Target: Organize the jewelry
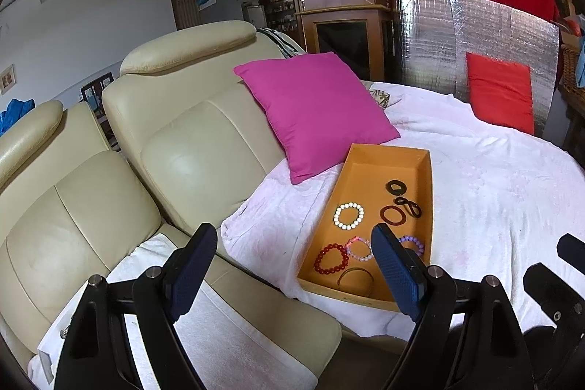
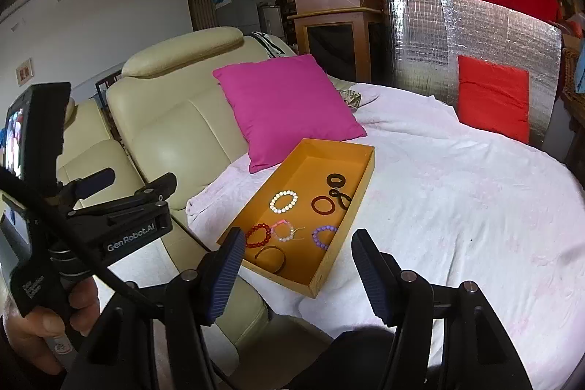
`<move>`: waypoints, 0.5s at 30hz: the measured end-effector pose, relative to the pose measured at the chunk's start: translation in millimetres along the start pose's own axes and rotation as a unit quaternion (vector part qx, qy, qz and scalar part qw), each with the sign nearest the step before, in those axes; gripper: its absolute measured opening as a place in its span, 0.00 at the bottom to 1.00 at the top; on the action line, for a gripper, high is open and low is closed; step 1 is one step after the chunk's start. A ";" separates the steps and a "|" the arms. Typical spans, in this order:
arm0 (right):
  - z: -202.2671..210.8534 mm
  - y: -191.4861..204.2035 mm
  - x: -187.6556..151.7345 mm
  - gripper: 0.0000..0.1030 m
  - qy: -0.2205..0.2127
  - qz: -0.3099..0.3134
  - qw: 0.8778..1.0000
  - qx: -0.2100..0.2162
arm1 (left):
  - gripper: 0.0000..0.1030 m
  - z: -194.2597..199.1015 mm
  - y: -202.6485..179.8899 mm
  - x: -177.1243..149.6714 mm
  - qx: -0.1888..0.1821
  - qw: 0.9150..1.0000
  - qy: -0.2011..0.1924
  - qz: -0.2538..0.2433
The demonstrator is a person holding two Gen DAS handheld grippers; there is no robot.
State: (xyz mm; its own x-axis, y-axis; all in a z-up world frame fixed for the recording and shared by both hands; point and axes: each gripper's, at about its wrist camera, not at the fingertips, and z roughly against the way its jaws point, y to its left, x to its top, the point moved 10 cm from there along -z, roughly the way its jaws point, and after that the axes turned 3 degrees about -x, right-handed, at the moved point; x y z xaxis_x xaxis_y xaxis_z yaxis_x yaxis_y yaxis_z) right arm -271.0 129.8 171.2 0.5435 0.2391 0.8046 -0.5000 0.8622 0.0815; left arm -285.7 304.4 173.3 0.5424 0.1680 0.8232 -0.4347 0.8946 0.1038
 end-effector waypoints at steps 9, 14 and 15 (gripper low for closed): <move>-11.6 2.9 6.9 0.63 0.001 0.003 1.000 -0.006 | 0.84 -13.7 6.8 -1.0 -0.002 1.000 0.007 0.004; -23.3 5.3 10.6 0.63 0.006 0.010 1.000 -0.009 | 0.84 -26.3 10.7 -1.2 -0.001 1.000 0.015 0.010; -26.3 5.6 11.1 0.63 0.008 0.010 1.000 -0.010 | 0.84 -29.2 11.3 -1.9 -0.001 1.000 0.017 0.010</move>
State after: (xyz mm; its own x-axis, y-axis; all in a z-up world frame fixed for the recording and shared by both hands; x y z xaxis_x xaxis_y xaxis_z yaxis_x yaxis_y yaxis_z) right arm -250.1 149.0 165.2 0.5434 0.2639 0.7969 -0.4984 0.8653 0.0533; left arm -270.6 326.4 156.6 0.5578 0.2005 0.8054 -0.4451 0.8913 0.0864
